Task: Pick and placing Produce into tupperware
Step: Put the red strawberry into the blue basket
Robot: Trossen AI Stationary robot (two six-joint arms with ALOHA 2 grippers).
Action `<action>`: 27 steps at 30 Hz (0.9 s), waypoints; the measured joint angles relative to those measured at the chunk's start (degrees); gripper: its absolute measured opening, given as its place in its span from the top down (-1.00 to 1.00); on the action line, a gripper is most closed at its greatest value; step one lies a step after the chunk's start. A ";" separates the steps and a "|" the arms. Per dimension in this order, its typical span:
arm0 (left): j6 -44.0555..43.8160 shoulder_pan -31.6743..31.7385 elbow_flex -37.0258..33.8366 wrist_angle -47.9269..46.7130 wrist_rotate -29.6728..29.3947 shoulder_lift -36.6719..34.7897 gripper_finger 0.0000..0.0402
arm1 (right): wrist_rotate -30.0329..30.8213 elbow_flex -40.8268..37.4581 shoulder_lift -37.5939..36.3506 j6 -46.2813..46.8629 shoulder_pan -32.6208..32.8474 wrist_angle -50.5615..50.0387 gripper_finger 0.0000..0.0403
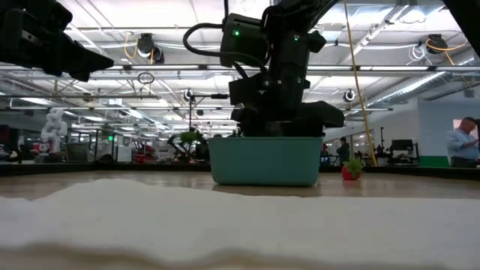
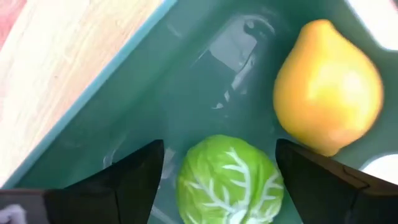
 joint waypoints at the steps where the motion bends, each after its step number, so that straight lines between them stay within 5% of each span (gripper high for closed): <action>1: 0.00 0.01 0.00 0.00 0.00 0.00 0.87 | 0.64 0.00 -0.27 0.00 0.00 0.10 -0.50; 20: 0.00 0.00 0.02 -0.13 0.02 0.01 0.87 | 2.43 0.04 -3.99 1.04 0.00 0.17 -0.50; 27: 0.00 -0.02 0.02 -0.18 0.03 0.02 0.87 | 2.31 0.07 -5.84 1.07 -0.02 0.17 -0.26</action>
